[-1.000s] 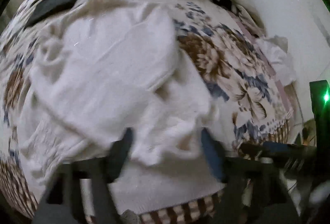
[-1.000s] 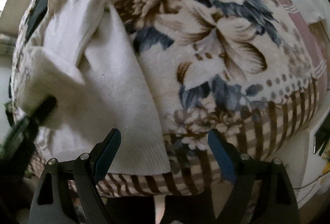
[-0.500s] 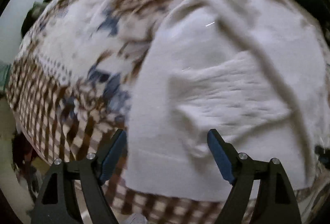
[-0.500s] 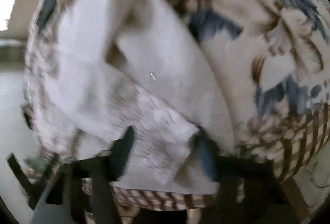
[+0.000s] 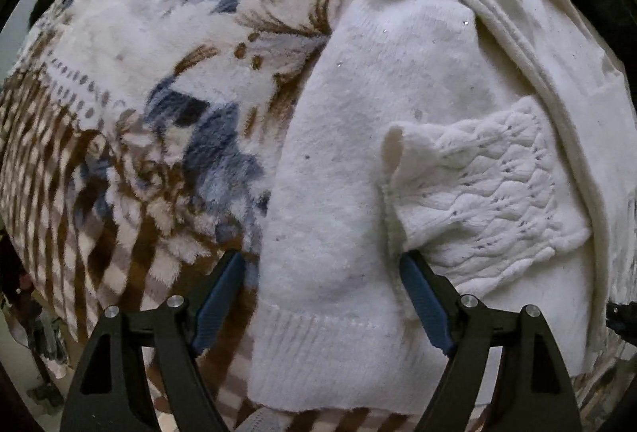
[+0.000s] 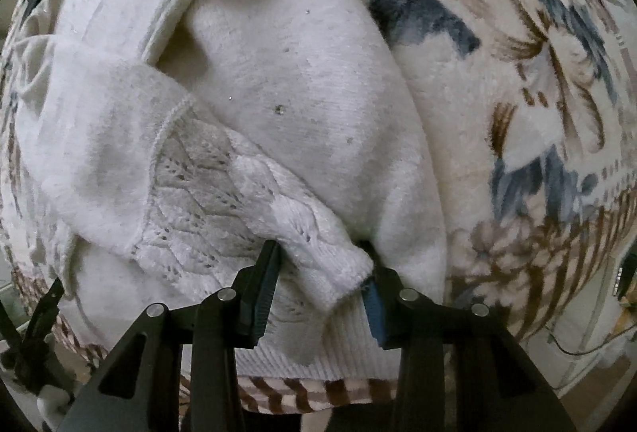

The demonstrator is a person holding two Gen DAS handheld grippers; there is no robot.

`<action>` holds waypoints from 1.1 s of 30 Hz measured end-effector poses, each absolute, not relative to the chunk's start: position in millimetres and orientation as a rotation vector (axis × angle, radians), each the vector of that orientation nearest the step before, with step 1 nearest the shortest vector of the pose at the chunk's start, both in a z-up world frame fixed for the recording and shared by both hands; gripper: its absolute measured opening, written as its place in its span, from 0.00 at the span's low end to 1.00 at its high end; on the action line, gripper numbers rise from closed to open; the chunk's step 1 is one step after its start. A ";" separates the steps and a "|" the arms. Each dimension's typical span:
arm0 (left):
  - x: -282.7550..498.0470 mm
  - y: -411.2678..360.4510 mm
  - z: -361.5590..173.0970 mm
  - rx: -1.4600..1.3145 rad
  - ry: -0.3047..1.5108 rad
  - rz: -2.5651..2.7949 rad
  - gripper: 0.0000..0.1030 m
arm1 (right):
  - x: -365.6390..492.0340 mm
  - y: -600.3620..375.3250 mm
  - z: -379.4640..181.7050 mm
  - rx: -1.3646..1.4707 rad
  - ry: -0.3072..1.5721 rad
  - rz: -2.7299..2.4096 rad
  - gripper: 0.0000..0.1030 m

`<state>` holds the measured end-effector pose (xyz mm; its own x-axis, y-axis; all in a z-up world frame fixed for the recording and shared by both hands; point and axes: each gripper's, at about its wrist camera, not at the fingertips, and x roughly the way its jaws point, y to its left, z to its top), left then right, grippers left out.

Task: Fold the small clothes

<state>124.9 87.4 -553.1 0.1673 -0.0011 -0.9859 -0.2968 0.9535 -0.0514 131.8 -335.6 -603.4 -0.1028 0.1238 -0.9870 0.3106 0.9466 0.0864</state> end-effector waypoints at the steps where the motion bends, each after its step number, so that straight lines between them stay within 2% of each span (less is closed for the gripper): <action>1: 126.6 92.2 -553.8 -0.265 1.398 0.204 0.80 | 135.4 -331.8 -605.2 0.330 1.684 -0.173 0.40; 6: 134.8 98.4 -543.8 -0.278 1.405 0.194 0.79 | 167.0 -291.4 -609.9 0.279 1.729 -0.199 0.40; 9: 143.5 87.7 -515.7 -0.238 1.361 0.175 0.79 | 183.6 -281.9 -582.8 0.328 1.720 -0.148 0.41; 12: 145.9 54.6 -482.2 -0.198 1.311 0.139 0.79 | 204.6 -285.3 -541.7 0.396 1.665 -0.049 0.46; 14: 146.9 26.9 -466.3 -0.198 1.295 0.106 0.79 | 221.2 -290.3 -515.0 0.400 1.623 0.013 0.54; 19: 154.3 -57.1 -439.0 -0.170 1.264 0.039 0.79 | 266.4 -326.4 -476.0 0.388 1.552 0.139 0.54; 27: 150.3 -225.3 -463.6 -0.096 1.302 -0.005 0.79 | 352.7 -431.0 -490.9 0.368 1.551 0.345 0.52; 29: 148.9 -258.4 -477.0 -0.072 1.322 -0.006 0.79 | 370.3 -444.2 -500.0 0.337 1.543 0.380 0.41; 33: 149.5 -304.6 -515.9 -0.034 1.369 0.027 0.79 | 418.6 -453.5 -527.5 0.308 1.533 0.422 0.36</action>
<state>149.5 -304.6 -515.9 0.2006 -0.0009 -0.9797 -0.0389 0.9992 -0.0089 418.6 -453.5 -527.5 -0.0107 0.4491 -0.8934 -0.0714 0.8908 0.4487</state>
